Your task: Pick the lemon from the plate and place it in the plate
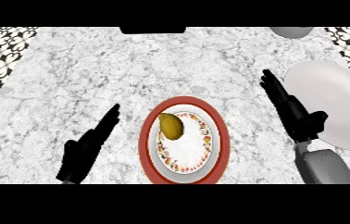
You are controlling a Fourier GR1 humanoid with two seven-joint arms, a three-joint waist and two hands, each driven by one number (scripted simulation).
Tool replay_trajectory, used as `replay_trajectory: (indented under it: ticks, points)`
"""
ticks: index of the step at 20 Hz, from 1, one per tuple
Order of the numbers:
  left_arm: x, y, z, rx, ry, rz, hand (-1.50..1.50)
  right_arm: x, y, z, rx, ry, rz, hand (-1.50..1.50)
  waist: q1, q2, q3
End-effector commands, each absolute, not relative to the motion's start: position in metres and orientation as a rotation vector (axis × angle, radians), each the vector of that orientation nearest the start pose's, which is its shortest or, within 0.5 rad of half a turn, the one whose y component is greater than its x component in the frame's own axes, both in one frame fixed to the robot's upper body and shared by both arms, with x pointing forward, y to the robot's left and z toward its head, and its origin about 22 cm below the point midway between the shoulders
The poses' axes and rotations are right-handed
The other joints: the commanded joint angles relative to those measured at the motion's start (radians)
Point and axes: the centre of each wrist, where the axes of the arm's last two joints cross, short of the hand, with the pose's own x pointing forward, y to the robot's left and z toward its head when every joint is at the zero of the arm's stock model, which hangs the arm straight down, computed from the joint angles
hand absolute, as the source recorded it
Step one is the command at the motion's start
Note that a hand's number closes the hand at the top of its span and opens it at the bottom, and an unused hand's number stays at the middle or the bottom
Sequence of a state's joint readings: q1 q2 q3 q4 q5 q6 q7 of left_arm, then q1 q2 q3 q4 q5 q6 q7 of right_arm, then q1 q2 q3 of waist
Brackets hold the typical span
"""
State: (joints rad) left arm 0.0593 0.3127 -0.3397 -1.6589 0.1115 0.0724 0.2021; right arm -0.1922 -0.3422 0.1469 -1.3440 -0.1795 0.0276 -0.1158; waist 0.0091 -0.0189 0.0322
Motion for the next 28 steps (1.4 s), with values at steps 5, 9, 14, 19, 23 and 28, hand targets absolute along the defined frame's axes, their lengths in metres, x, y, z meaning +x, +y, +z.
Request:
replay_trajectory:
  ticks: [5, 9, 14, 19, 23, 28]
  points:
    - [0.216, 0.236, -0.006, 0.047, -1.221, -0.163, 0.00, 0.348, -0.185, 0.130, 0.393, -2.016, 0.511, 1.50, 0.079, 0.029, -0.032]
    - [0.223, 0.216, -0.016, -0.036, -1.218, -0.071, 0.00, 0.381, -0.183, 0.141, -0.104, -2.100, 0.562, 1.50, 0.051, 0.036, -0.033]
    - [0.239, 0.213, -0.032, 0.000, -1.201, -0.012, 0.00, 0.389, -0.174, 0.076, 0.176, -2.169, 0.424, -1.50, 0.011, 0.030, -0.032]
    - [0.225, 0.248, -0.034, 0.003, -1.186, -0.002, 0.00, 0.399, -0.183, 0.101, 0.174, -2.157, 0.624, -1.50, -0.002, 0.019, -0.032]
    - [0.230, 0.245, -0.027, 0.017, -1.185, -0.012, 0.00, 0.405, -0.191, 0.134, 0.028, -2.027, 0.958, -1.50, -0.006, 0.016, -0.034]
    - [0.216, 0.244, -0.037, 0.009, -1.180, 0.006, 0.00, 0.392, -0.167, 0.127, -0.014, -1.855, 1.297, -1.50, -0.009, 0.013, -0.034]
